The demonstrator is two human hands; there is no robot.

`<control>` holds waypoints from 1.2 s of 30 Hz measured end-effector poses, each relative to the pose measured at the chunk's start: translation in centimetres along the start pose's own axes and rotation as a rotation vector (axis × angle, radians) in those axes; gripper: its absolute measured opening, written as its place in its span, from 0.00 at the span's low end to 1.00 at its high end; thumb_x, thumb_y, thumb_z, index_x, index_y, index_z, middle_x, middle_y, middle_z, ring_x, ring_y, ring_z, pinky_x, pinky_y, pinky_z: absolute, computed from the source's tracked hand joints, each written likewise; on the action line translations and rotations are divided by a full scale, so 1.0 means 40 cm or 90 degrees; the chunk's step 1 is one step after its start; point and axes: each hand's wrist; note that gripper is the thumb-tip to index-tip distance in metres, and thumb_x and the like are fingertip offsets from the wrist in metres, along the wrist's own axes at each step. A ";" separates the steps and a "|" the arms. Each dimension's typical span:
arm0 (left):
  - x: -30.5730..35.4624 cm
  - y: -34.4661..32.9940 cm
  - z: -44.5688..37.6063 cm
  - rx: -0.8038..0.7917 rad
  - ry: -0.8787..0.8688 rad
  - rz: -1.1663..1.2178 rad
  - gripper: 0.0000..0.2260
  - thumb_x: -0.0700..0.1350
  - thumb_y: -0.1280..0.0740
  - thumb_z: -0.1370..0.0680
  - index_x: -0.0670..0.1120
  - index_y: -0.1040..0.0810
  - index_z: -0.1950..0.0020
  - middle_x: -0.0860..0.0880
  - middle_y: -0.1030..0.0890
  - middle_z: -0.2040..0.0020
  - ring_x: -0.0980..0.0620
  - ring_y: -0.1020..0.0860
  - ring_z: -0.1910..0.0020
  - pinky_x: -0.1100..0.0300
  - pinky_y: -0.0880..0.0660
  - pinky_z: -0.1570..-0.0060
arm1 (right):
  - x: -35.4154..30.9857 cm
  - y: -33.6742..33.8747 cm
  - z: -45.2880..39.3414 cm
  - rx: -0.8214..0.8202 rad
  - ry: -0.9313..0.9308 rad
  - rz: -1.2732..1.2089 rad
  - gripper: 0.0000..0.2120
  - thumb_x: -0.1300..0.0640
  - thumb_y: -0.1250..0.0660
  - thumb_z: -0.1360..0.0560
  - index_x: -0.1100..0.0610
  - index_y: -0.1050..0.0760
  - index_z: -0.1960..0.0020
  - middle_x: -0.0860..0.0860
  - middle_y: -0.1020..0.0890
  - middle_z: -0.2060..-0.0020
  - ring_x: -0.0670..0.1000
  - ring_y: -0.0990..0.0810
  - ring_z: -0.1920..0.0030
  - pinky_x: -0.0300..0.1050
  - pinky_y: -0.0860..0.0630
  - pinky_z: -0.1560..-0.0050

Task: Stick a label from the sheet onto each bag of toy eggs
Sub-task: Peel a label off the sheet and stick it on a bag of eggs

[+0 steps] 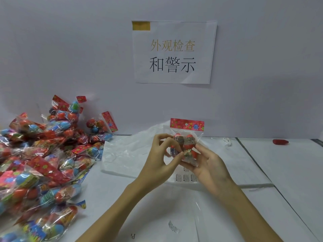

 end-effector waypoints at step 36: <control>-0.235 0.325 -0.005 0.073 0.523 -0.696 0.17 0.45 0.37 0.19 0.42 0.31 0.31 0.41 0.25 0.32 0.41 0.27 0.34 0.49 0.32 0.32 | -0.061 0.074 0.008 -0.028 -0.037 -0.284 0.17 0.44 0.36 0.20 0.53 0.13 0.45 0.43 0.20 0.62 0.41 0.30 0.71 0.31 0.37 0.71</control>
Point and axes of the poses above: each hand's wrist, its own z-axis away from the middle knuckle, its own y-axis out of the back of the hand, x = y × z
